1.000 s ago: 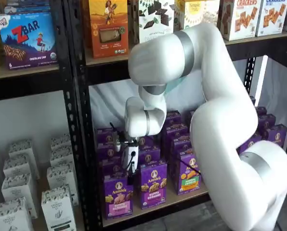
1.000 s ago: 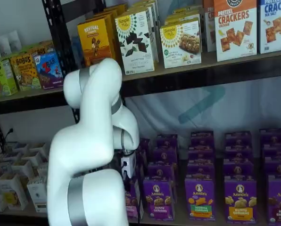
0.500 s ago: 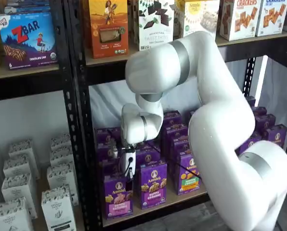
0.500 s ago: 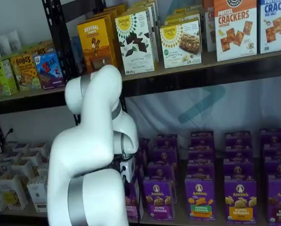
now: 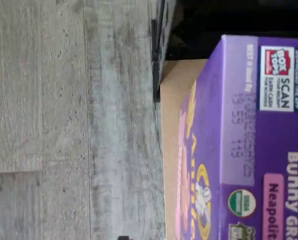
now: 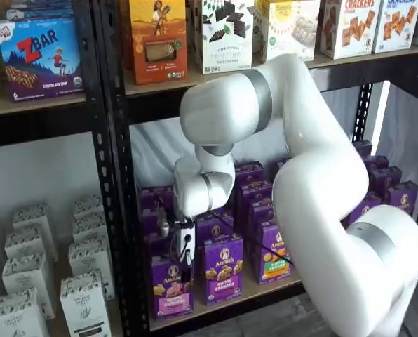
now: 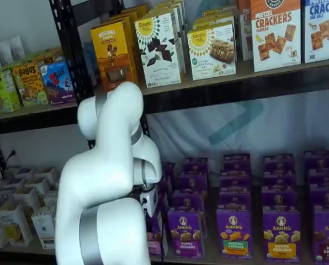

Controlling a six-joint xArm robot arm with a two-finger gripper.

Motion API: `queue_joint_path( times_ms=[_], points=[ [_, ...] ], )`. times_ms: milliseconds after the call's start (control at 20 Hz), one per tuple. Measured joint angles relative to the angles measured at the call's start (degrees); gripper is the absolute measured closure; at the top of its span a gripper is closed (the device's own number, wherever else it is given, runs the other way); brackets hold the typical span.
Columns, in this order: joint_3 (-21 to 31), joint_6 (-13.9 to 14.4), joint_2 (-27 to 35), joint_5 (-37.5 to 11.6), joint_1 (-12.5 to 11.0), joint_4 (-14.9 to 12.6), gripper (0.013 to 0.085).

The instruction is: Pick up the purple box with a pink patch in the middle, on the bottom shelf, the first box from the left

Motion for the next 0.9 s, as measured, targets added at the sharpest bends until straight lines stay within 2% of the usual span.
queue_joint_path(
  times_ms=[450, 550, 600, 650, 800, 850, 900],
  points=[
    [-1.9, 1.6, 1.5, 1.1, 0.0, -1.7, 0.013],
    [-2.0, 1.5, 1.6, 1.2, 0.1, -1.5, 0.021],
    [-2.0, 1.2, 1.6, 1.2, 0.1, -1.2, 0.021],
    [-2.0, 1.0, 1.7, 1.2, 0.1, -1.0, 0.025],
    [-2.0, 0.5, 1.7, 0.9, 0.2, -0.3, 0.029],
    [-2.1, 0.2, 1.7, 0.8, 0.2, 0.0, 0.033],
    [-2.1, 0.1, 1.8, 0.8, 0.2, 0.2, 0.033]
  ],
)
